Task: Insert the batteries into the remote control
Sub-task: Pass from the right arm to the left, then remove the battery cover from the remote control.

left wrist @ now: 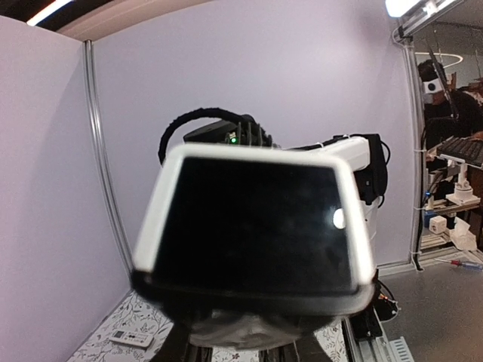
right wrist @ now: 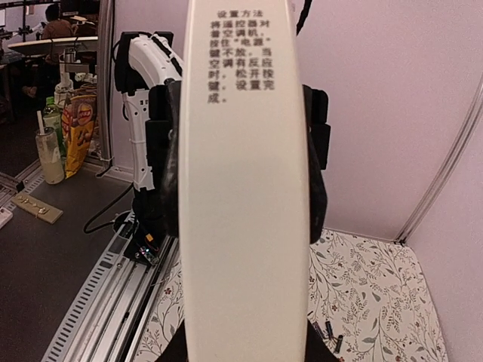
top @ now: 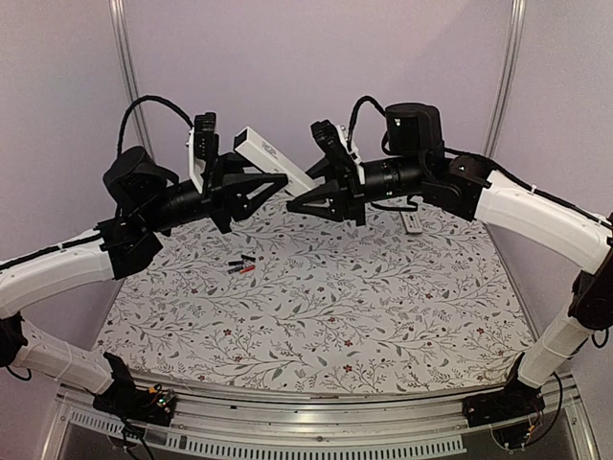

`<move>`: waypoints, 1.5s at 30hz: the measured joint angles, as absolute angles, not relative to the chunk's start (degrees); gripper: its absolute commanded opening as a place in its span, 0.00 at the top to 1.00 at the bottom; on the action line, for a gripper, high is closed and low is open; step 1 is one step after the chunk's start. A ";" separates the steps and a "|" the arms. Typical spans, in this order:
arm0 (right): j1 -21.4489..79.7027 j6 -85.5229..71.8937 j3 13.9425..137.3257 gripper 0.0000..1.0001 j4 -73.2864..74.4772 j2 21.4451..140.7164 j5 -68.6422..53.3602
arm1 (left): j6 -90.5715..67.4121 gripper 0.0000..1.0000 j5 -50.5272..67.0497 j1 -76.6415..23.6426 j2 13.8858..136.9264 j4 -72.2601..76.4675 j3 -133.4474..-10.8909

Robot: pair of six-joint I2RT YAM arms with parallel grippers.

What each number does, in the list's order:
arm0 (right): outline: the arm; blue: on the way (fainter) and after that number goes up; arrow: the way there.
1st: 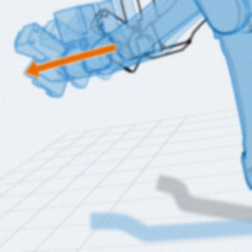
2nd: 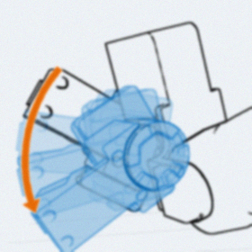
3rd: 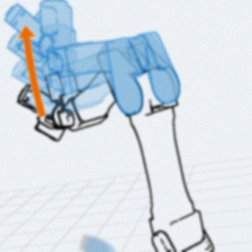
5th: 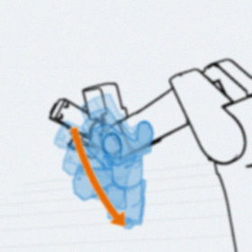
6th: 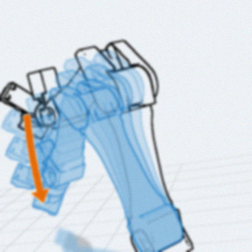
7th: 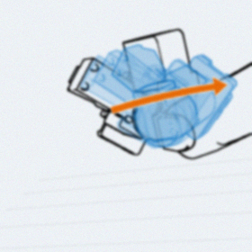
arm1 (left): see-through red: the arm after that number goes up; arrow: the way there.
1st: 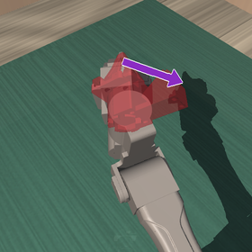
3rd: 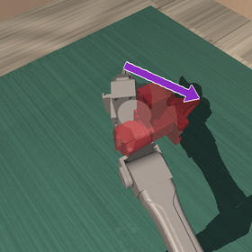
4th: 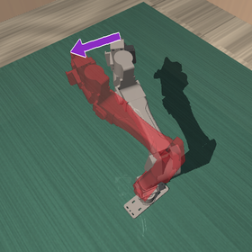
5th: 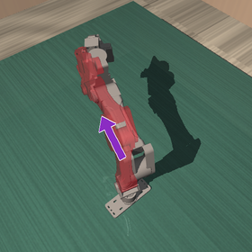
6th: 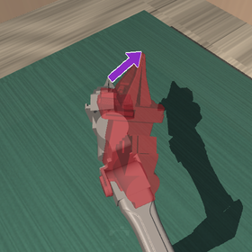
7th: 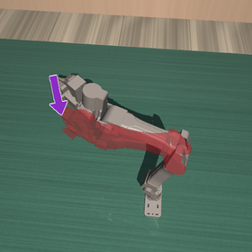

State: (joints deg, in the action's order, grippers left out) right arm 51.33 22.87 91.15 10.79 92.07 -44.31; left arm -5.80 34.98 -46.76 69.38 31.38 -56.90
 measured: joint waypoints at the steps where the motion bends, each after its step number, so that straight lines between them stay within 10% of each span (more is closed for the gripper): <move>1: 51.33 22.68 91.22 0.80 10.94 92.07 -44.34 | -6.02 1.00 34.89 -46.76 69.47 31.73 -56.90; 5: 51.33 22.52 91.35 0.17 10.72 92.07 -43.46 | -8.73 1.00 33.80 -46.83 69.49 32.51 -56.86; 12: 51.35 28.32 84.73 0.03 5.89 87.59 -34.94 | -21.39 1.00 28.12 -45.80 68.99 35.29 -56.05; 29: 51.37 56.88 82.37 0.25 -7.20 83.74 -31.77 | -39.38 1.00 28.03 -42.65 69.14 41.01 -56.66; 45: 51.64 60.45 83.83 0.69 -8.51 86.15 -34.85 | -44.49 1.00 29.23 -42.22 71.48 46.19 -56.95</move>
State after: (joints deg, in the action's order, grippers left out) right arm 51.64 60.45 83.83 -8.51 86.15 -34.85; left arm -44.49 29.23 -42.22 71.48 46.19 -56.95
